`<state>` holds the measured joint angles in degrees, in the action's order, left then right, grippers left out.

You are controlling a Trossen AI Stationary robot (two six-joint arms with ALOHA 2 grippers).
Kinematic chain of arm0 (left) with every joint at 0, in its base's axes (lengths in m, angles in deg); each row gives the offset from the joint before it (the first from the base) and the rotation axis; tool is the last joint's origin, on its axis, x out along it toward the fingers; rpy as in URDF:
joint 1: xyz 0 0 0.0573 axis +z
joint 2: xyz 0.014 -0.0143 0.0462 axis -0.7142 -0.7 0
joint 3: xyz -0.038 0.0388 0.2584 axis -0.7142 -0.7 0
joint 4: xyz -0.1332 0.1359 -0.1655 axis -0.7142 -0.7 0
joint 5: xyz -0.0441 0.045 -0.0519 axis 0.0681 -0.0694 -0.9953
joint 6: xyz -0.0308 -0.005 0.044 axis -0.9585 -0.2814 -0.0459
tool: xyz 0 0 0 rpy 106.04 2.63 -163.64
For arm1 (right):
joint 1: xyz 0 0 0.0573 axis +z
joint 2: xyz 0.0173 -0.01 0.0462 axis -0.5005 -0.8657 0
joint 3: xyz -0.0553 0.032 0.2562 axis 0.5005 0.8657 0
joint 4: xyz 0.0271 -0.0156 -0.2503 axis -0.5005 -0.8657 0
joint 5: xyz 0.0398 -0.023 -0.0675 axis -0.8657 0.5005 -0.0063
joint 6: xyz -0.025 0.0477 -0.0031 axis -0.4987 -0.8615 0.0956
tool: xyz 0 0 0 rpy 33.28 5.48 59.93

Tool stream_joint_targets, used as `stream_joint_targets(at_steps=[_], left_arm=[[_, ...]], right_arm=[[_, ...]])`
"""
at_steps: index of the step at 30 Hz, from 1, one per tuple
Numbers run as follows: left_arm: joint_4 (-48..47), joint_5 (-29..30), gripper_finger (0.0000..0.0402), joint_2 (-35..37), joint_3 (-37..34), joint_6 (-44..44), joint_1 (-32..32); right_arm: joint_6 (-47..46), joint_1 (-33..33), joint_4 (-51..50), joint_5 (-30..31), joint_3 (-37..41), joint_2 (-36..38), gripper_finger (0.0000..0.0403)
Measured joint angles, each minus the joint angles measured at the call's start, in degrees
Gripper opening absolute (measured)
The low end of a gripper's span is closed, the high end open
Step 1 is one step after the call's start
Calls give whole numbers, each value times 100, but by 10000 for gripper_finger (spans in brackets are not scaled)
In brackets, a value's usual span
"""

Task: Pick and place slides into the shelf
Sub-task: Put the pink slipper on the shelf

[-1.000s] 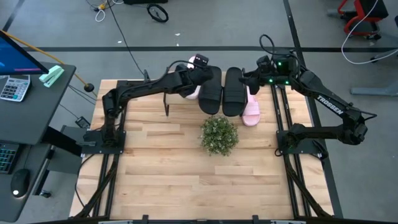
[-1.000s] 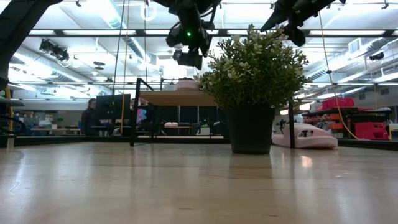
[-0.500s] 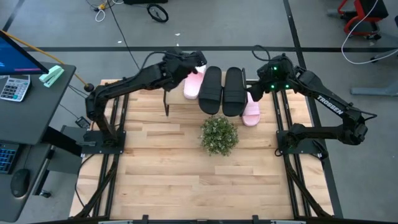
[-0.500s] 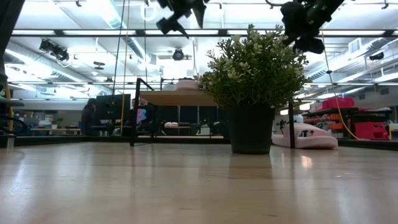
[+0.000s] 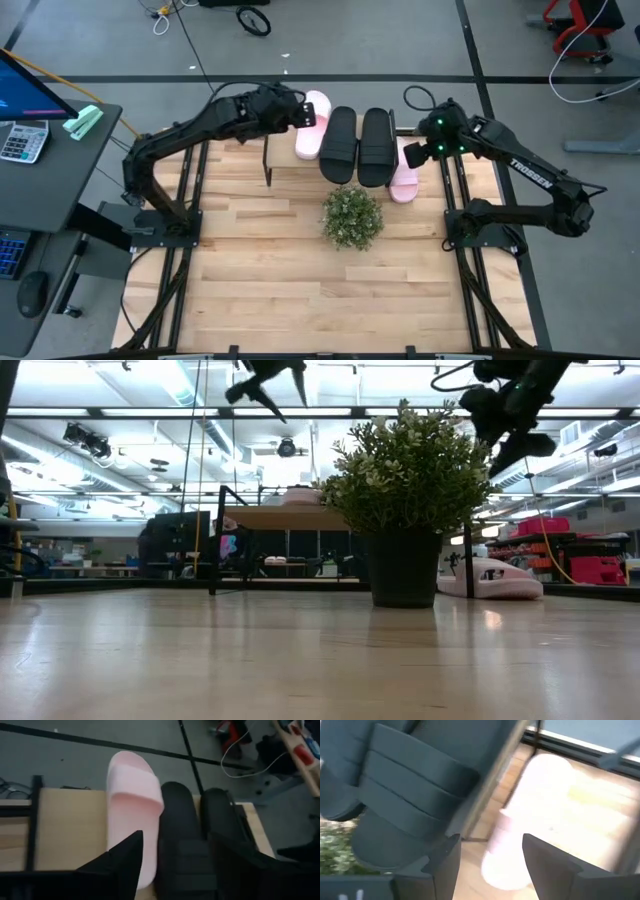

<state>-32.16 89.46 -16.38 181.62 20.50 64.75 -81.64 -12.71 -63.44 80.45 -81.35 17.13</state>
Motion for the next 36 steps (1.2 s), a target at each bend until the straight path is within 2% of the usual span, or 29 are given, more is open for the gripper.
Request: stream_joint_targets(at_steps=[3, 6, 11, 14, 19, 23, 29, 36], left_arm=[[244, -392, 206, 360, -419, 227, -43], [1106, -929, 182, 913, -1334, 389, -83], [2305, -1165, 147, 2076, -3296, 206, -58], [3351, -1254, 133, 2727, -4340, 74, -95], [4678, -1313, 116, 3443, -5560, 49, -369], [4776, -1219, 112, 3631, -5922, 78, -588], [4940, -1190, 118, 3625, -5944, 479, -753], [5360, -1183, 127, 3615, -5944, 1049, -757]], right_arm=[[-195, 2, -227, 213, 0, 172, 219], [-381, 15, -355, 262, 0, 296, 219], [-525, 22, -492, 378, 0, 359, 219], [-519, 65, -671, 382, 34, 355, 219], [-514, 284, -1011, 340, 369, 364, 219], [-961, 534, -985, 44, 867, 360, 219], [-2432, 804, -649, 384, 1656, 368, 219], [-3854, 820, 224, 413, 2355, 451, 219]])
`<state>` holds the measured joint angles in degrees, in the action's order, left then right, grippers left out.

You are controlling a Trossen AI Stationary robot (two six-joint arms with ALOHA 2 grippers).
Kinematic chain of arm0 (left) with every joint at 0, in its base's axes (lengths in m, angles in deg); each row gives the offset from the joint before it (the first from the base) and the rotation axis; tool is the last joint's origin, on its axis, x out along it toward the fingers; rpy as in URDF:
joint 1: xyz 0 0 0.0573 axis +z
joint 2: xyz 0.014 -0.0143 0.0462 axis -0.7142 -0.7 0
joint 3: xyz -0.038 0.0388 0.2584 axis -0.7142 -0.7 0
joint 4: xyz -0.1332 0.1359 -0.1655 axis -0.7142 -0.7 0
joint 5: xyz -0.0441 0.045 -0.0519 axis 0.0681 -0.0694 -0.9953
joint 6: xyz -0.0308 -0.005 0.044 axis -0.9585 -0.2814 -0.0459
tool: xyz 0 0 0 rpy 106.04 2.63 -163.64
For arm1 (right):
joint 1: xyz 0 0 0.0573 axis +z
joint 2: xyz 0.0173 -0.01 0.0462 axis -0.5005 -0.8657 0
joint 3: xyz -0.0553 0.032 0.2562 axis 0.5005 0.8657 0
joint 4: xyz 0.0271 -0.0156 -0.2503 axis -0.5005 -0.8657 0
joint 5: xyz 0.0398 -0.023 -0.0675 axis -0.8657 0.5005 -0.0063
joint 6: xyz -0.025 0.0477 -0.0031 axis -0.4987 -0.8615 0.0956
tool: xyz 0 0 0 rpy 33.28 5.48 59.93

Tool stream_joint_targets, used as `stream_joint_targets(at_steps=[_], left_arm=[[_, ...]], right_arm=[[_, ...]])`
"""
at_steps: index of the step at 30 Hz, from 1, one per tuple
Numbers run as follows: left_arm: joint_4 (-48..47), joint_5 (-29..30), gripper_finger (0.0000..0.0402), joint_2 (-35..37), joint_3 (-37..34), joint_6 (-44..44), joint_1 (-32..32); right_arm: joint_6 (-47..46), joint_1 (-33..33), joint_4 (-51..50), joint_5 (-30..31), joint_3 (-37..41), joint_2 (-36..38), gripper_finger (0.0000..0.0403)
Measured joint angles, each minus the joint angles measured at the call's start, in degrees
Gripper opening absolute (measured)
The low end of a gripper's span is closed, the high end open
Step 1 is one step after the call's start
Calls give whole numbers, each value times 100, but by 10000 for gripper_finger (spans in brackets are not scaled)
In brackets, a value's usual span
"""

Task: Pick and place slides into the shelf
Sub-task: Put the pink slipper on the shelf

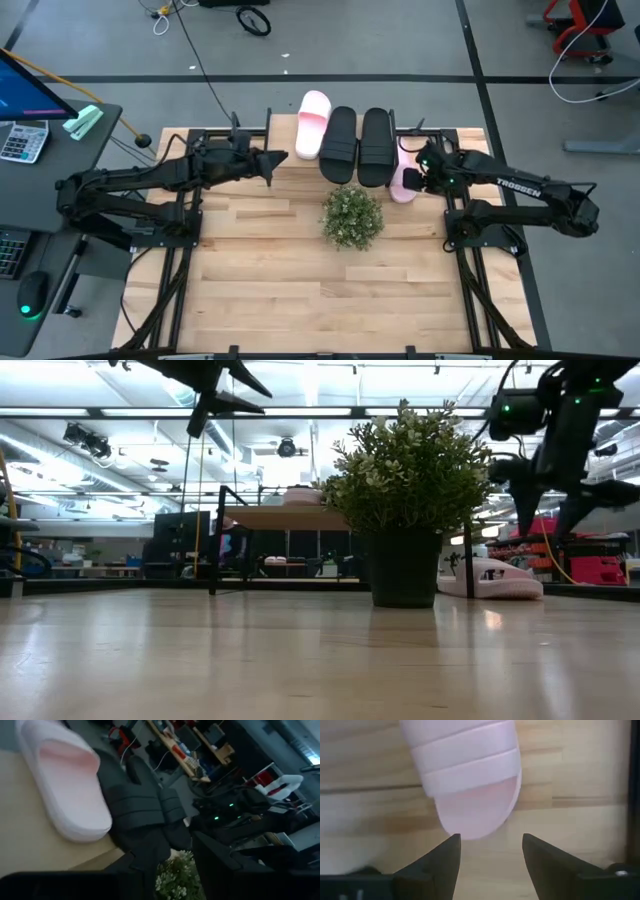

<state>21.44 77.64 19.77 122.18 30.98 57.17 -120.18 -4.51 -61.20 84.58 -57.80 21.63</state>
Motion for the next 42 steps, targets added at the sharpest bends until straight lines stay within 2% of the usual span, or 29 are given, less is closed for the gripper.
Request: stream_joint_targets(at_steps=[8, 16, 26, 35, 42], left_arm=[[203, 0, 122, 0, 0, 133, 22], [280, 51, 115, -2, 0, 129, 22], [494, 107, 120, -2, 0, 366, 22], [787, 109, 116, -4, 2, 664, 22], [902, 107, 118, -7, 2, 680, 22]], right_arm=[[-1744, -4, 508, 448, 393, 290, 219], [-3462, 22, 1761, 747, 863, 640, 219], [-4592, 663, 1624, 1346, 884, 607, 219], [-5991, 1314, 1611, 2001, 884, 332, 219], [-6453, 1447, 1869, 2479, 884, -14, 219]])
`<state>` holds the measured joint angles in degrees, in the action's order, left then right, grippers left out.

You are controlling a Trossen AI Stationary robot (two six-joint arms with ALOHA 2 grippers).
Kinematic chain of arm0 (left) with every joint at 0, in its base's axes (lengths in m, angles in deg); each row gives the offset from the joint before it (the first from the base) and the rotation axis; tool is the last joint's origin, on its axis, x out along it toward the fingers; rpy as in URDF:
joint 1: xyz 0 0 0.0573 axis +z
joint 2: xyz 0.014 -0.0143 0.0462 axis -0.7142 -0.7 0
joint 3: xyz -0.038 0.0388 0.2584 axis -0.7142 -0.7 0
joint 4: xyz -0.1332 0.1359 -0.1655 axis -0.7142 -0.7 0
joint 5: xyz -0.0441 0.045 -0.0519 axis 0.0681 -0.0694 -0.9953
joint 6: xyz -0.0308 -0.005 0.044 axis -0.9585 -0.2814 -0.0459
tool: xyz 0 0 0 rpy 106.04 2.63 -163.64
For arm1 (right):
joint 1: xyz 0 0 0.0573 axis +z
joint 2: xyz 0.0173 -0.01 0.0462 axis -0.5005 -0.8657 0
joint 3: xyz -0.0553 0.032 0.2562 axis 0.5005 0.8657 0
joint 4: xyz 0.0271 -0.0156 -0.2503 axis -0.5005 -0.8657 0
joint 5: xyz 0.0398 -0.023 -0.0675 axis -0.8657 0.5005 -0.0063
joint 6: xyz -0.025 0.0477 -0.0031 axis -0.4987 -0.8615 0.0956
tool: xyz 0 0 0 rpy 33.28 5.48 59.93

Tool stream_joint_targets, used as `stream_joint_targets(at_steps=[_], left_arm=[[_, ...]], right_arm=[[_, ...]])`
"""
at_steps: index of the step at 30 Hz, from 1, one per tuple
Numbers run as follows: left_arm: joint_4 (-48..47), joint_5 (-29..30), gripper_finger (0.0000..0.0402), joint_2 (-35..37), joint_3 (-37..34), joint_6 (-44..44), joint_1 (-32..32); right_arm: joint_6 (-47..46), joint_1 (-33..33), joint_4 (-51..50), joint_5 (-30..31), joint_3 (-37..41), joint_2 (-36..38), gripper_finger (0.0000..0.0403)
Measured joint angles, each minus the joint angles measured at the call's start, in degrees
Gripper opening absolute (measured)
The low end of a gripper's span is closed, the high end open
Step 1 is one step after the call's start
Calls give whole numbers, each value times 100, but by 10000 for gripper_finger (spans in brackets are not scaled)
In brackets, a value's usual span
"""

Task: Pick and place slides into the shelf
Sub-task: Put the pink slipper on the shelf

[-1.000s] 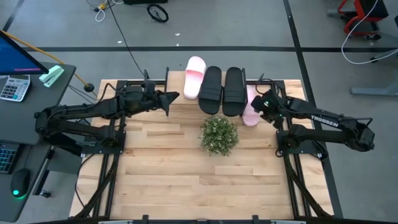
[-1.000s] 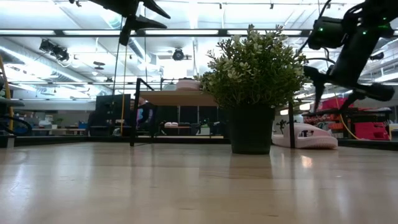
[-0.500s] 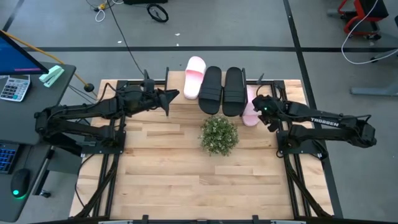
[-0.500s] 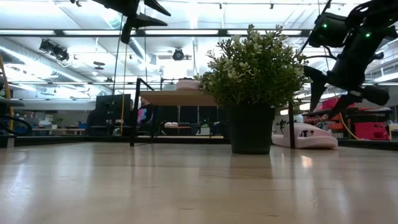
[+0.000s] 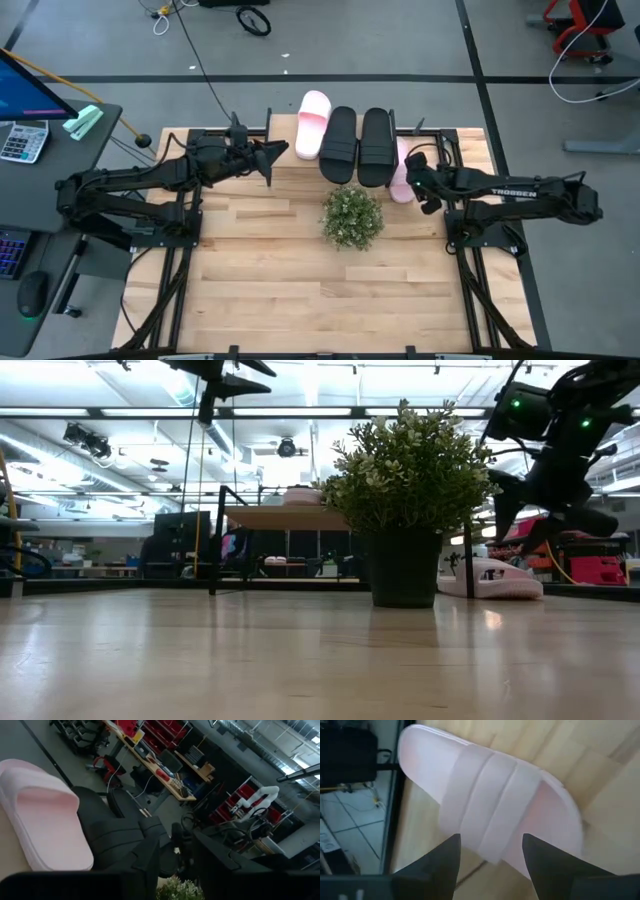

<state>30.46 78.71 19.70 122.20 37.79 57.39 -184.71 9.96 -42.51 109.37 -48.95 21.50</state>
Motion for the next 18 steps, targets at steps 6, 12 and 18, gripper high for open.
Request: stream_joint_targets(at_steps=[6, 12, 18], left_arm=[[56, 0, 113, 0, 0, 45, 0], [53, 0, 117, 0, 0, 45, 0], [51, 0, 111, 0, 0, 146, 0]], right_arm=[[-61, 4, 246, 14, 0, -377, 219], [-204, -11, 301, 34, 0, -629, 219], [-253, -37, 306, 43, 0, -963, 219]])
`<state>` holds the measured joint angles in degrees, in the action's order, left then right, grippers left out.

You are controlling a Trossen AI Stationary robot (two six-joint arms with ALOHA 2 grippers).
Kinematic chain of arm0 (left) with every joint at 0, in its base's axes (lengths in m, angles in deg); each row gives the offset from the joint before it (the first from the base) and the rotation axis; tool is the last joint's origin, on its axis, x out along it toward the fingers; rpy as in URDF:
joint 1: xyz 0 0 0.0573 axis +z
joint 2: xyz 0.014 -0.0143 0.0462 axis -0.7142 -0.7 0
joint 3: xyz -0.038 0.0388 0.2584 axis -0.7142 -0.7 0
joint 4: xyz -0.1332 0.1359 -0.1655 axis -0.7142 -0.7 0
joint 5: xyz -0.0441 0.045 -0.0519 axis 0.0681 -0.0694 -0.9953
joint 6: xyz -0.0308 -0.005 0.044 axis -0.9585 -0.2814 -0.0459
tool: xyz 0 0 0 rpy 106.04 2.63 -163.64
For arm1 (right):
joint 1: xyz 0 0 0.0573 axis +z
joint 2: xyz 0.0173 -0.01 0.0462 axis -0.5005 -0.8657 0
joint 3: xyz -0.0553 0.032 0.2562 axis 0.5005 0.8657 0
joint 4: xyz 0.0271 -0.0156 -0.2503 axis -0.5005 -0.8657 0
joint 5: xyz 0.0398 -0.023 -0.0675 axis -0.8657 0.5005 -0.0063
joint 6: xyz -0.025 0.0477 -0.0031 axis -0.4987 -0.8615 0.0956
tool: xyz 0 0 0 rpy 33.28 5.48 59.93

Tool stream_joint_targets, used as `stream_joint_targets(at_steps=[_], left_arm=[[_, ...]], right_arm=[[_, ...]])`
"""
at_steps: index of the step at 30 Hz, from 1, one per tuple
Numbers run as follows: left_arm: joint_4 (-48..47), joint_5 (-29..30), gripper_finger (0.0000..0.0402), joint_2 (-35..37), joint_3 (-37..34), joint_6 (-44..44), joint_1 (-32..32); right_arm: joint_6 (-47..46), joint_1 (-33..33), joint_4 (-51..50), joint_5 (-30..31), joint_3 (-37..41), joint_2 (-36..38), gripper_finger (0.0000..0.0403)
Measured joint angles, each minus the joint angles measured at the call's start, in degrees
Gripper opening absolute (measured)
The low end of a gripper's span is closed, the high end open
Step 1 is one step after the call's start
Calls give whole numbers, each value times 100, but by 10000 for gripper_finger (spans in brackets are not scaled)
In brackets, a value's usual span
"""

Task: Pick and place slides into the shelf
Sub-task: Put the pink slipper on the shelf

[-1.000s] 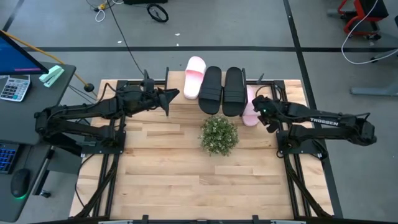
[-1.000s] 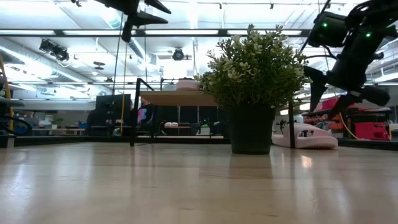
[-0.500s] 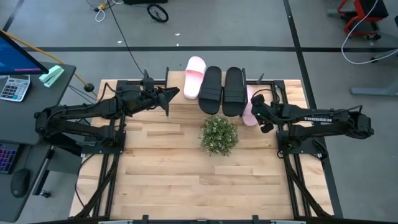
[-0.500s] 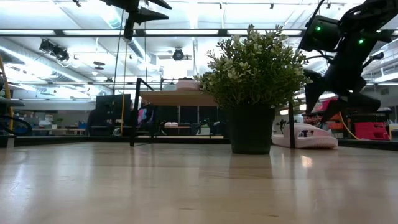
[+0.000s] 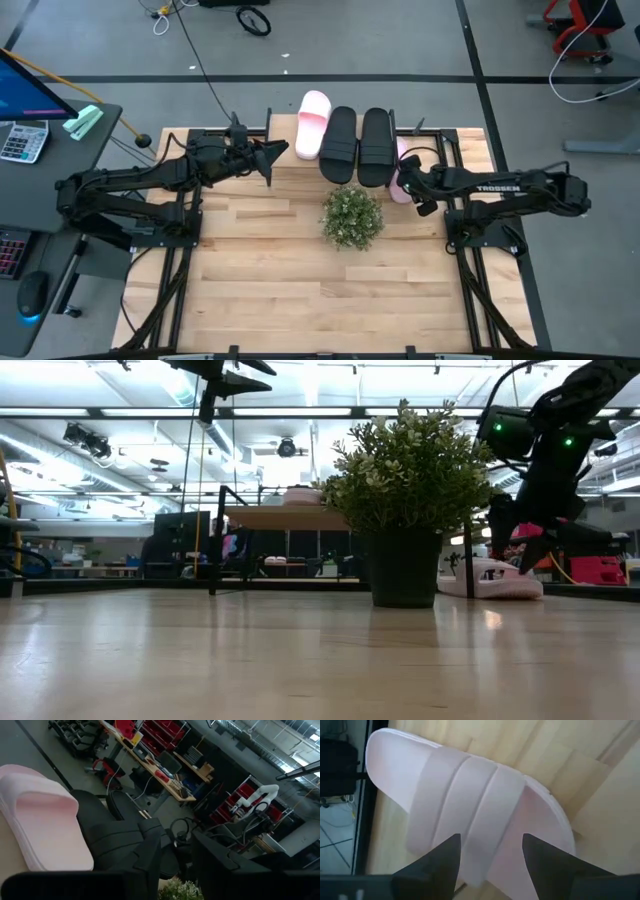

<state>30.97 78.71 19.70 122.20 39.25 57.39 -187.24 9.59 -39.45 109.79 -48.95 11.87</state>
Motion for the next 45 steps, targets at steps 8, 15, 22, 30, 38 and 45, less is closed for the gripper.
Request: stream_joint_targets(at_steps=[8, 15, 22, 30, 38, 45], left_arm=[[0, -1, 114, 0, 0, 11, 0], [0, -2, 106, 0, 0, 18, 0], [0, -2, 105, 0, 0, -14, 0], [0, -2, 102, 0, 0, -16, 0], [0, -2, 100, 0, 0, -18, 1], [0, -2, 94, 0, 0, -18, 0]], right_arm=[[43, -202, 324, 79, 0, -336, 219], [174, -269, 468, 322, 0, -413, 187], [391, -359, 390, 546, 0, -411, 38], [446, -357, 271, 854, 0, -345, 8], [234, -425, -537, 1331, -14, 309, 5], [680, -429, -1469, 1761, -428, 856, 3]])
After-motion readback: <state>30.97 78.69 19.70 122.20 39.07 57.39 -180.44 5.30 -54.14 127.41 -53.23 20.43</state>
